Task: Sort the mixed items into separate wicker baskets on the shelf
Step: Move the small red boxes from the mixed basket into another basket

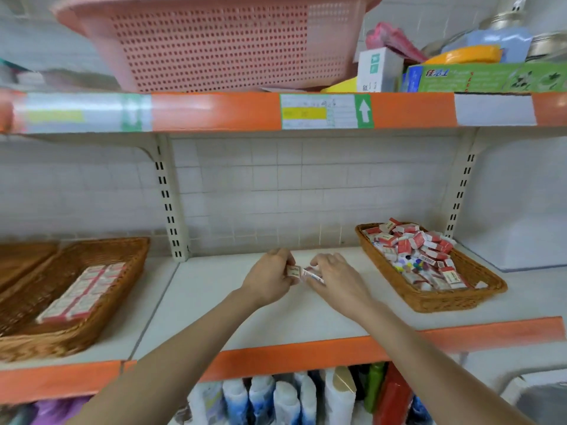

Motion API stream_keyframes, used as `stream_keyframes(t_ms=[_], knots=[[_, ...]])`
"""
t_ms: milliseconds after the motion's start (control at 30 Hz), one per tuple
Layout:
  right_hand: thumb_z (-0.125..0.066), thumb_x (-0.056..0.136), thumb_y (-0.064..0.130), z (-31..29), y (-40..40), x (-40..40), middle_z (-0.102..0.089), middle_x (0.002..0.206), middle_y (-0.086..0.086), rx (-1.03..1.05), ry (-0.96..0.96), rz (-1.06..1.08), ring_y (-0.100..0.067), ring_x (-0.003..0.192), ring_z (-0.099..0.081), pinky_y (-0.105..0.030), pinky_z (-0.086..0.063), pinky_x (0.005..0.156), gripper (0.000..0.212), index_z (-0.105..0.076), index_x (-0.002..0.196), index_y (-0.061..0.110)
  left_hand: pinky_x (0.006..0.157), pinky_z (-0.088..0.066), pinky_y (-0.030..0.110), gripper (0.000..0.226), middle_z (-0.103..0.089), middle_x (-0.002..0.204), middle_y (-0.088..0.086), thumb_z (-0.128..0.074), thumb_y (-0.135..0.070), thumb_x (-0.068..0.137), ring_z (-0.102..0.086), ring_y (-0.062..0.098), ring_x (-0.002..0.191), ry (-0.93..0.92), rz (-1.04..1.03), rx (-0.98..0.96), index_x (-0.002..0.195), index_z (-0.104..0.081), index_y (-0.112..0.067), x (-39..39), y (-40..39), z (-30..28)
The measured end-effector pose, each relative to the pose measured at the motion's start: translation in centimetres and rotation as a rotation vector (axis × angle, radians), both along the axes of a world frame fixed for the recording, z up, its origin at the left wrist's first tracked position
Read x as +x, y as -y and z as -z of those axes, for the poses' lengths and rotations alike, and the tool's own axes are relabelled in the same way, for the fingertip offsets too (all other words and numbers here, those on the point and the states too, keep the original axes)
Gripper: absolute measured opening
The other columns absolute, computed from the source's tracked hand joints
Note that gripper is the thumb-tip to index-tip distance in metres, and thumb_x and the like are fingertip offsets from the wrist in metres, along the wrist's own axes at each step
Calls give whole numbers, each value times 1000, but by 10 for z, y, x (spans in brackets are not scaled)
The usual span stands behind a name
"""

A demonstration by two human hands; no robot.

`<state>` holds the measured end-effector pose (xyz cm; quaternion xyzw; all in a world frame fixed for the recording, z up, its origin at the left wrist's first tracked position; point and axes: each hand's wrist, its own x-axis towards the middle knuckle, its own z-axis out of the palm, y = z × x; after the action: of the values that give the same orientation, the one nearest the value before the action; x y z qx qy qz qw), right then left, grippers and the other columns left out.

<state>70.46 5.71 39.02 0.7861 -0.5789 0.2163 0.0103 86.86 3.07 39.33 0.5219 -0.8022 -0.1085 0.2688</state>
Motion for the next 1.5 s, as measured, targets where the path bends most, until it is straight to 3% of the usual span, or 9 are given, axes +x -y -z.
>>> stream_keyframes(t_ms=[233, 400, 633, 767, 900, 1033, 1167, 1300, 1500], knots=[[-52, 96, 40, 2, 6, 124, -54, 118, 1, -15, 43, -141, -15, 119, -39, -25, -36, 91, 35, -56, 120, 15, 68, -36, 25, 20, -57, 93, 2, -71, -20, 81, -52, 21, 87, -48, -125, 33, 93, -57, -12, 130, -8, 2], [-55, 94, 41, 4, 9, 196, -53, 117, 2, 0, 44, -189, -14, 117, -39, -26, -38, 91, 37, -57, 121, 16, 72, -41, 23, 21, -55, 95, -1, -72, -20, 82, -54, 17, 87, -12, -174, 24, 95, -55, -16, 202, -14, -3], [-53, 94, 44, -8, 17, 261, -50, 120, 2, 13, 4, -307, -15, 114, -39, -27, -35, 87, 39, -54, 124, 20, 67, -33, 21, 21, -54, 93, -3, -72, -15, 79, -54, 16, 88, -25, -273, -27, 96, -59, -14, 275, -26, -11], [-55, 92, 49, -12, 25, 287, -49, 109, 4, 64, -7, -406, -14, 111, -41, -27, -34, 80, 36, -55, 119, 24, 62, -33, 20, 21, -57, 90, -4, -75, -22, 78, -51, 12, 81, -60, -355, -28, 90, -58, -18, 300, -31, -7], [-60, 90, 45, -11, 31, 308, -40, 101, 10, 54, 17, -479, -14, 109, -40, -29, -34, 83, 35, -56, 117, 23, 72, -43, 27, 26, -62, 95, -2, -78, -21, 76, -55, 15, 85, -37, -466, 26, 94, -61, -17, 323, -31, -4], [-61, 90, 43, -7, 38, 328, -46, 109, 6, 55, 7, -524, -14, 111, -39, -30, -37, 86, 39, -55, 124, 25, 76, -45, 25, 28, -61, 100, -4, -78, -19, 77, -55, 14, 92, -2, -518, 68, 100, -61, -17, 344, -30, -3], [-61, 90, 42, -11, 43, 351, -47, 110, 5, 55, -6, -549, -14, 109, -39, -30, -38, 86, 42, -53, 128, 26, 87, -50, 34, 31, -64, 107, 0, -78, -21, 75, -57, 19, 101, 48, -545, 126, 101, -63, -19, 365, -29, 3], [-60, 90, 42, -12, 45, 378, -43, 105, 8, 45, -46, -520, -15, 111, -39, -31, -36, 86, 41, -53, 128, 27, 90, -48, 34, 34, -64, 107, -2, -77, -28, 77, -57, 18, 102, 205, -497, 144, 107, -63, -19, 389, -23, 2], [-53, 94, 38, 6, 48, 415, -49, 132, 0, 88, -248, -357, -20, 125, -39, -38, -28, 104, 44, -49, 136, 25, 98, -43, 30, 33, -59, 122, 0, -70, -26, 84, -52, 19, 115, 349, -361, 115, 114, -61, -18, 421, -8, 4]])
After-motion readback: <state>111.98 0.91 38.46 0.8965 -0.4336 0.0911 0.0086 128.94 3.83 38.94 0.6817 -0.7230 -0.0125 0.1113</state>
